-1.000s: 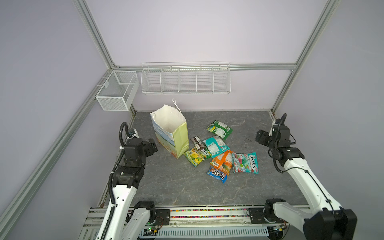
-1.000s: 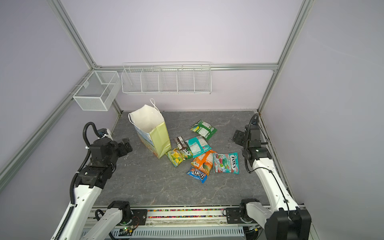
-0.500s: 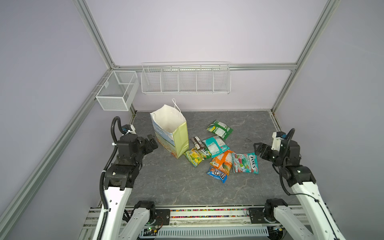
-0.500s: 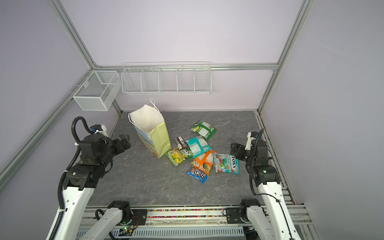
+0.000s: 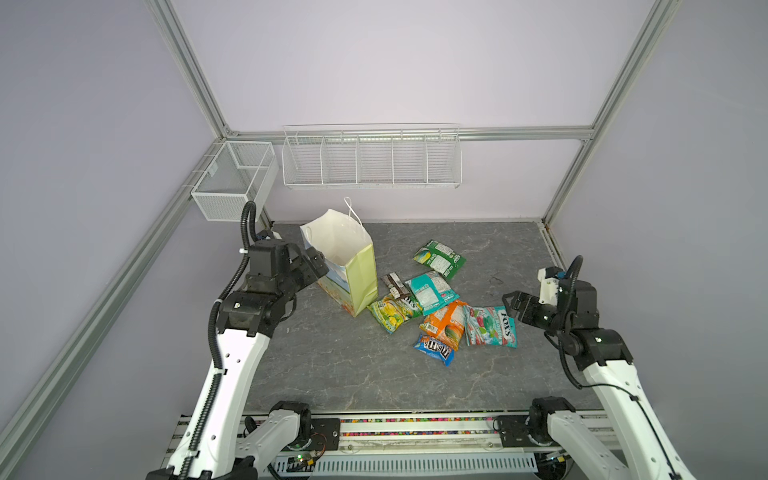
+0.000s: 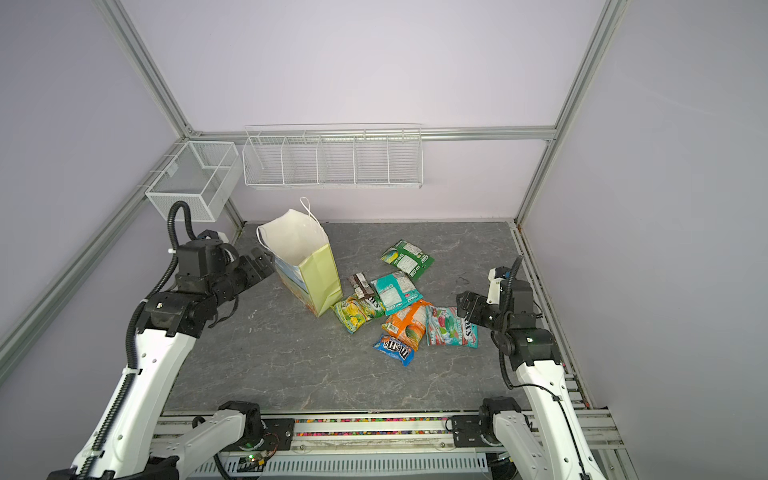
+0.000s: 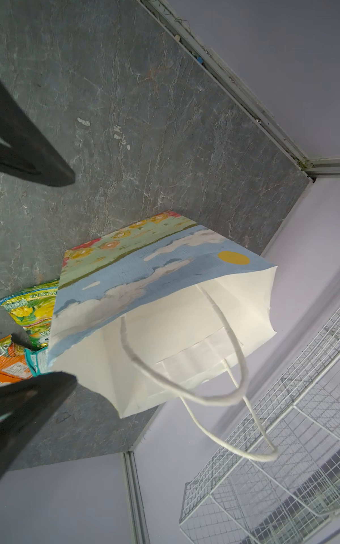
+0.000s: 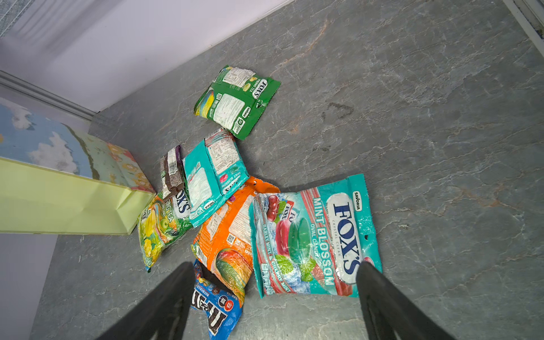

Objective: Place the snacks into the paper bag
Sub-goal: 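Raise the left gripper to the paper bag rim while the right moves over snacks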

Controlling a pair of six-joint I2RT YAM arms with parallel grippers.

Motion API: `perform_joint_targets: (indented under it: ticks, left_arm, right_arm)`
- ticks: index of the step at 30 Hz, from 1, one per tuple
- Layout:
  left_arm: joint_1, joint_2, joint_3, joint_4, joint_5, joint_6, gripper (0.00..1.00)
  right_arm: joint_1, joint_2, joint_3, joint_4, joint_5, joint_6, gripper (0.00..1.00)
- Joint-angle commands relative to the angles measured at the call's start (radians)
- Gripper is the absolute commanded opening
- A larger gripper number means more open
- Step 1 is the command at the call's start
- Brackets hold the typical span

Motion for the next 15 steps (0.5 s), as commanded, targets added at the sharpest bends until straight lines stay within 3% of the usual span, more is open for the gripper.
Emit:
perform_joint_targets:
  ticks: [1, 8, 15]
  left_arm:
    - [-0.007, 0.047, 0.052, -0.040, -0.009, -0.052, 0.99]
    - [-0.031, 0.127, 0.094, -0.018, -0.043, -0.092, 0.94]
    - [-0.041, 0.187, 0.109, 0.001, -0.077, -0.107, 0.81]
  right_arm:
    - [0.008, -0.009, 0.001, -0.027, -0.014, -0.008, 0.88]
    - [0.009, -0.032, -0.001, -0.035, 0.008, -0.003, 0.88]
    - [0.012, 0.005, 0.012, -0.054, -0.005, -0.011, 0.88]
